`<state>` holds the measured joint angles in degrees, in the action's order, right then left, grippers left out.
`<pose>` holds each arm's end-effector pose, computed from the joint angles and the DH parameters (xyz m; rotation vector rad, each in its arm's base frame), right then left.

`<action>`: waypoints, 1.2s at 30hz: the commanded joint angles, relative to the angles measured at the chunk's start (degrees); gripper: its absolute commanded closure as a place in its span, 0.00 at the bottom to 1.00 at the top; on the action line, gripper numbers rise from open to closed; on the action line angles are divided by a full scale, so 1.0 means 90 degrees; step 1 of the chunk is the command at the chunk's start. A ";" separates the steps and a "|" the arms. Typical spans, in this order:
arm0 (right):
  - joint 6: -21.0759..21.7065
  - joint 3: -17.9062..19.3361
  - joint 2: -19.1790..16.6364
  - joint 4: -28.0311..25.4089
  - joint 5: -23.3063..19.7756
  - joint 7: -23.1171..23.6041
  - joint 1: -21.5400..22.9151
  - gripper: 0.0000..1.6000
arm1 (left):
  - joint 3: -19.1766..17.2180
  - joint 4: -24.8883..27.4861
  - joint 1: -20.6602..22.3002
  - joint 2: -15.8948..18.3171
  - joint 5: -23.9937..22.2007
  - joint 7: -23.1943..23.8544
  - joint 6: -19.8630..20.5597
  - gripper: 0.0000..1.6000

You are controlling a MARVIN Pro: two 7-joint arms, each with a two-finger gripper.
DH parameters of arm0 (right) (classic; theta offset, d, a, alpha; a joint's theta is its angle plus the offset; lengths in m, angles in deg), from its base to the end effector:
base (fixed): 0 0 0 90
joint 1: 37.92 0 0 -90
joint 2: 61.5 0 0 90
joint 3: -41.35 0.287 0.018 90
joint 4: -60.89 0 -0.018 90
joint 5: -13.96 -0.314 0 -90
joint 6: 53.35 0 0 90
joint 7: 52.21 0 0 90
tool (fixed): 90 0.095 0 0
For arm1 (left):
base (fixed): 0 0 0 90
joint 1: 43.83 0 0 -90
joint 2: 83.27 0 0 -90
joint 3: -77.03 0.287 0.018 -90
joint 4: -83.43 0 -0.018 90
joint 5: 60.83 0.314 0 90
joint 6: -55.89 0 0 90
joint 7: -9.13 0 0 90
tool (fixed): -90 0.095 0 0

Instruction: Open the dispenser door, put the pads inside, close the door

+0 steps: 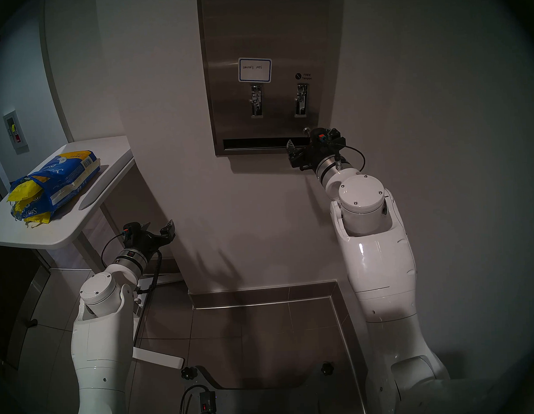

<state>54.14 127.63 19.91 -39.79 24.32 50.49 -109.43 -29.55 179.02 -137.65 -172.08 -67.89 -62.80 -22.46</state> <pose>0.4827 0.0035 -0.1172 1.9137 0.5590 2.2711 0.3937 0.0960 -0.3051 2.2725 0.0952 1.9912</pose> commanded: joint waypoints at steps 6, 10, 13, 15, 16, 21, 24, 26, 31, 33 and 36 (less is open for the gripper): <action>-0.0098 0.0020 -0.0003 -0.0041 0.0034 -0.0043 0.0307 0.40 | 0.0007 0.0066 0.0047 0.0003 0.0002 -0.0008 -0.0006 0.00; -0.0066 0.0024 -0.0006 -0.0042 0.0042 -0.0036 0.0311 0.50 | 0.0007 0.0067 0.0047 0.0004 0.0002 -0.0008 -0.0006 0.00; -0.0037 0.0027 -0.0005 -0.0045 0.0050 -0.0029 0.0310 0.51 | 0.0007 0.0067 0.0047 0.0004 0.0002 -0.0008 -0.0005 0.00; -0.0023 0.0026 -0.0006 -0.0040 0.0058 -0.0025 0.0297 0.53 | 0.0007 0.0067 0.0047 0.0004 0.0002 -0.0009 -0.0005 0.00; -0.0012 0.0024 -0.0005 -0.0039 0.0062 -0.0022 0.0291 0.53 | 0.0007 0.0067 0.0047 0.0004 0.0002 -0.0009 -0.0005 0.00; 0.0021 0.0015 0.0006 -0.0026 0.0085 -0.0031 0.0264 0.49 | 0.0007 0.0068 0.0046 0.0004 0.0002 -0.0009 -0.0005 0.00; 0.0044 0.0012 0.0018 -0.0024 0.0096 -0.0039 0.0249 0.40 | 0.0007 0.0068 0.0046 0.0004 0.0002 -0.0009 -0.0005 0.00; 0.0053 0.0009 0.0026 -0.0022 0.0103 -0.0047 0.0236 0.37 | 0.0007 0.0068 0.0046 0.0004 0.0001 -0.0009 -0.0005 0.00; 0.0081 0.0007 0.0043 -0.0029 0.0118 -0.0065 0.0214 0.31 | 0.0008 0.0068 0.0046 0.0004 0.0001 -0.0010 -0.0005 0.00; 0.0087 0.0009 0.0050 -0.0027 0.0121 -0.0074 0.0203 0.33 | 0.0008 0.0068 0.0046 0.0004 0.0001 -0.0010 -0.0005 0.00; 0.0115 0.0011 0.0060 -0.0031 0.0125 -0.0079 0.0192 0.42 | 0.0008 0.0068 0.0046 0.0004 0.0001 -0.0010 -0.0005 0.00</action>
<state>55.28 127.72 20.24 -39.42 25.46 50.00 -107.91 -29.54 179.02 -137.67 -172.06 -67.92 -62.81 -22.46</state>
